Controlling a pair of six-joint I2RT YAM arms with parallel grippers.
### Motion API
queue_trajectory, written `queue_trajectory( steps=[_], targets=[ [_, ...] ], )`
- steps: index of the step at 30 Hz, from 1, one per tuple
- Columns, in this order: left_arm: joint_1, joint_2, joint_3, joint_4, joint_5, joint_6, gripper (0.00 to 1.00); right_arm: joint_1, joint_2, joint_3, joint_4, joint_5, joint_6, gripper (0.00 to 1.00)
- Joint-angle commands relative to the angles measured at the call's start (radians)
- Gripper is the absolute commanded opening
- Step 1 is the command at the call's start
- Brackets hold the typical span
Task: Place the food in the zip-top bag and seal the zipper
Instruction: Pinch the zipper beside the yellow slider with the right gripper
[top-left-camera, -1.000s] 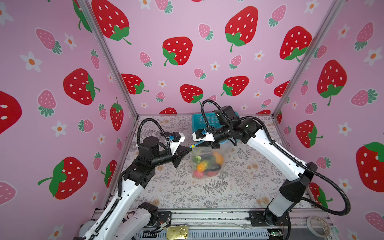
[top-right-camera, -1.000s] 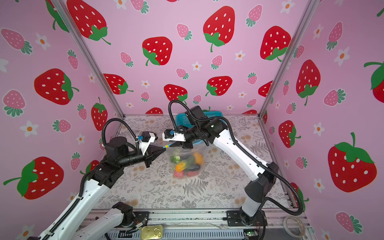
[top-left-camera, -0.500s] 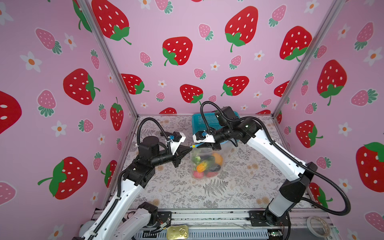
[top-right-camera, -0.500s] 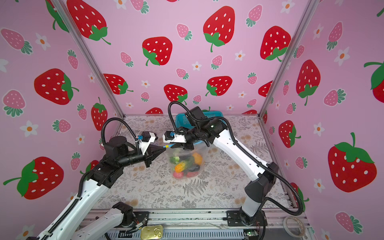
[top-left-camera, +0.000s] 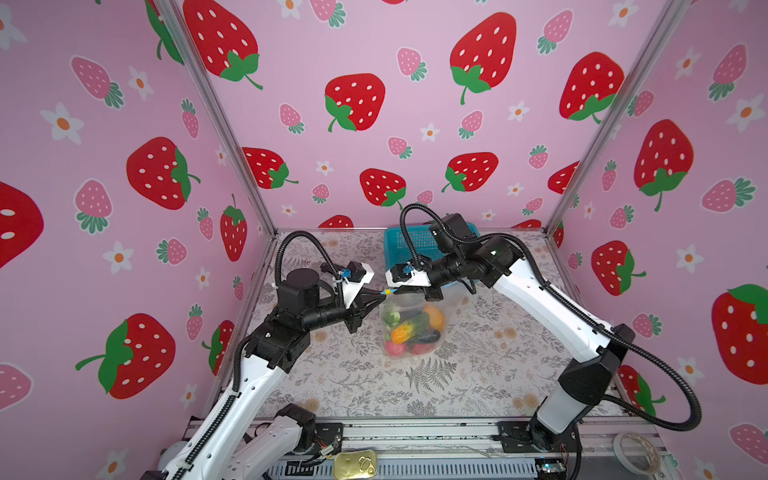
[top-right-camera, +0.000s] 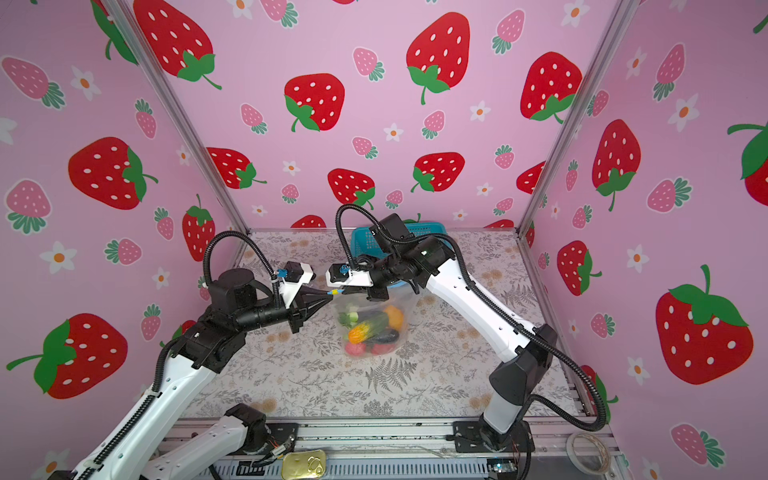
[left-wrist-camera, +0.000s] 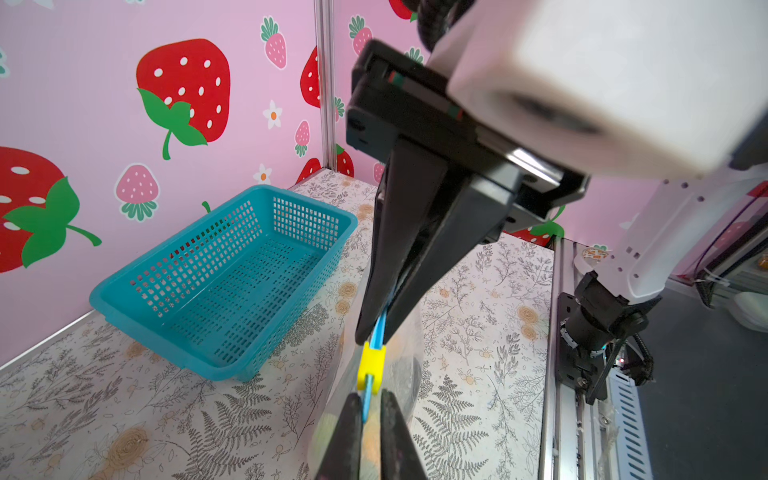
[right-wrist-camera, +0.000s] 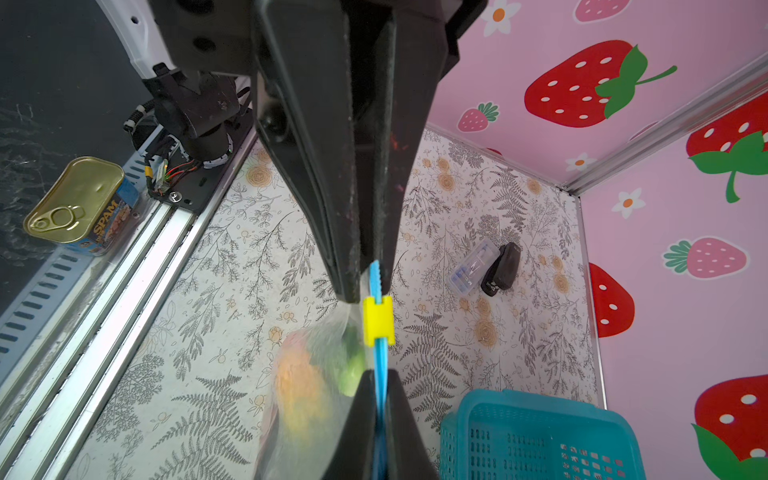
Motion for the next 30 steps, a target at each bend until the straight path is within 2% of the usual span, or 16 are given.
queue_trajectory(
  steps=[1,4,10,13,15,18,22,30],
  targets=[
    [-0.007,0.004,0.052,0.011,0.017,0.039,0.15,0.001,-0.013,0.021,-0.021,-0.012,-0.024,0.09],
    [-0.013,0.014,0.056,0.011,0.023,0.038,0.14,0.001,-0.013,0.023,-0.02,-0.013,-0.021,0.09],
    [-0.017,0.012,0.054,0.006,0.021,0.044,0.01,0.002,-0.019,0.025,-0.017,-0.012,-0.022,0.08],
    [-0.017,0.009,0.054,0.006,0.018,0.042,0.0,0.002,-0.017,0.023,-0.014,-0.014,-0.019,0.1],
    [-0.018,0.01,0.055,0.004,0.018,0.04,0.0,0.001,-0.017,0.023,-0.014,-0.022,-0.018,0.13],
    [-0.018,0.007,0.053,0.005,0.016,0.039,0.0,0.002,-0.019,0.023,-0.014,-0.04,-0.02,0.27],
    [-0.018,0.005,0.052,0.007,0.013,0.041,0.0,0.001,-0.018,0.022,-0.005,-0.082,-0.028,0.37],
    [-0.018,-0.003,0.052,0.007,0.01,0.042,0.0,0.003,0.008,0.045,0.014,-0.151,-0.026,0.38]
  ],
)
